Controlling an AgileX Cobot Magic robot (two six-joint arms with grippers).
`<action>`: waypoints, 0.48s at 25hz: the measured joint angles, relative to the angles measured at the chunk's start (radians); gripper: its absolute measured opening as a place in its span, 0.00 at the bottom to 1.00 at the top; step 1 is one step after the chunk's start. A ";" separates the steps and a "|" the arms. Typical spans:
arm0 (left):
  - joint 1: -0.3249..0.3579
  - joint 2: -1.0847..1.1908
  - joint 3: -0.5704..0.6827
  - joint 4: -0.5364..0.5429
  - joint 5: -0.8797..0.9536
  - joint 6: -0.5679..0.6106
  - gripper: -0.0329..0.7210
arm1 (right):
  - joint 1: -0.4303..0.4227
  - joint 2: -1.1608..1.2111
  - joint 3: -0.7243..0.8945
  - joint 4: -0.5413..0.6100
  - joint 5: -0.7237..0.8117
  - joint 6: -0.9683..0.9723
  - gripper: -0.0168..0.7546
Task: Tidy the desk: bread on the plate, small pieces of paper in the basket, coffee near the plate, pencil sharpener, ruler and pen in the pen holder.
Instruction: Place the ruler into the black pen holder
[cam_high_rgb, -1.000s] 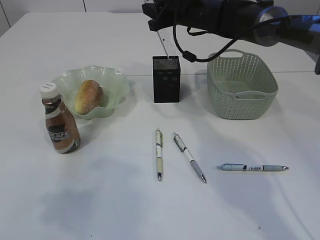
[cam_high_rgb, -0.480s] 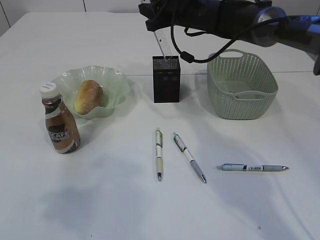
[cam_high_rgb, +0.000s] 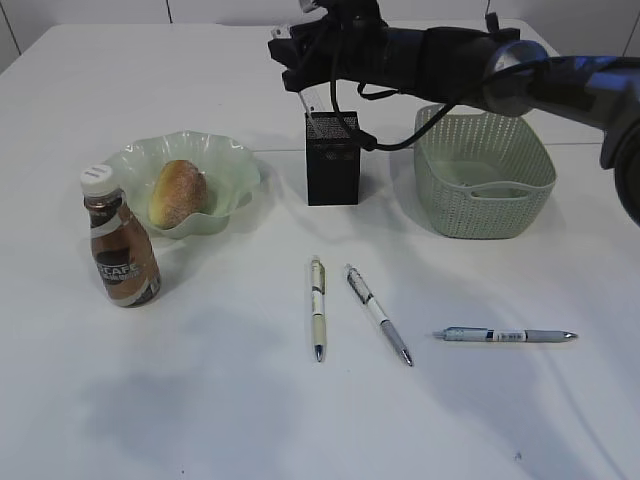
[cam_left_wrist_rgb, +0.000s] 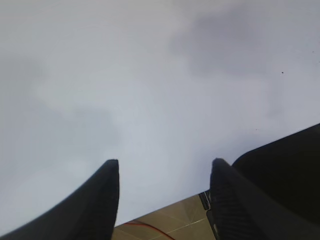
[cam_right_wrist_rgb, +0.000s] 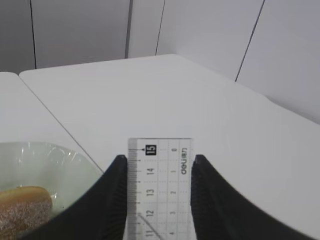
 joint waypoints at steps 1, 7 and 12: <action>0.000 0.000 0.000 0.002 0.000 0.000 0.58 | 0.000 0.014 0.000 0.000 0.000 0.002 0.41; 0.000 0.000 0.000 0.009 0.000 0.000 0.58 | 0.000 0.028 0.000 0.000 0.000 0.002 0.41; 0.000 0.000 0.000 0.010 0.000 0.000 0.58 | 0.000 0.040 0.000 0.000 -0.026 0.002 0.41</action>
